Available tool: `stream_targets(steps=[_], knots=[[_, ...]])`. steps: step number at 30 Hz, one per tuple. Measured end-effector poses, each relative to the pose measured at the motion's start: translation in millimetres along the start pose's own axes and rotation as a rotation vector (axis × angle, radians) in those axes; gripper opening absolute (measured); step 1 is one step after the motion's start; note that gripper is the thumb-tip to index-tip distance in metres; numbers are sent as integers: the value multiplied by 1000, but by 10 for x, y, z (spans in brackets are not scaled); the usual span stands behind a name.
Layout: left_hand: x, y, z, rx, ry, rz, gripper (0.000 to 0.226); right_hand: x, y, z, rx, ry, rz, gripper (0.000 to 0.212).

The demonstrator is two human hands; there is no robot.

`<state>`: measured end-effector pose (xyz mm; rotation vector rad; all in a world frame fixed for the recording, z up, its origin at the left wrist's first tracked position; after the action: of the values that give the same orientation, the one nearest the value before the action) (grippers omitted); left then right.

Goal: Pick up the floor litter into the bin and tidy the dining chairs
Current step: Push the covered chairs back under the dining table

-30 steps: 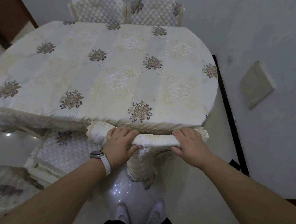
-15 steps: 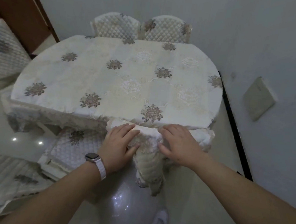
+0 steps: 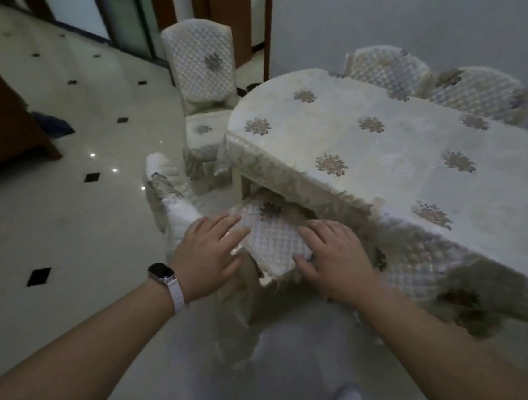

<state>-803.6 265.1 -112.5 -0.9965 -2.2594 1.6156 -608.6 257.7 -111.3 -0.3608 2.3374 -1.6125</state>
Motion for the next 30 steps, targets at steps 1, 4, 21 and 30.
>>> stream_targets(steps=[1,4,21,30], knots=[[139,-142,181,-17,-20,-26,42,246,-11,-84,-9,-35,-6,49],[489,-510,667,-41,-88,-91,41,904,-61,-321,-46,-125,-14,47],[1999,-1024,1621,-70,-361,-122,45,2559,416,-1486,-30,-384,-21,49],[3216,-1234,1089,-26,-352,-131,44,2948,979,-2792,2,-361,-111,51]])
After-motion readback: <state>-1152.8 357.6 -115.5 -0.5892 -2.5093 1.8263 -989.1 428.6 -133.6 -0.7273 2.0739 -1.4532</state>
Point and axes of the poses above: each hand's wrist, its own z-axis away from the middle knuckle, its own y-axis out of the palm, x = y × z, the point moved 9 cm from there along -z, towards the middle knuckle, and after that the axes turned 10 degrees about z, right-handed, at the moved point
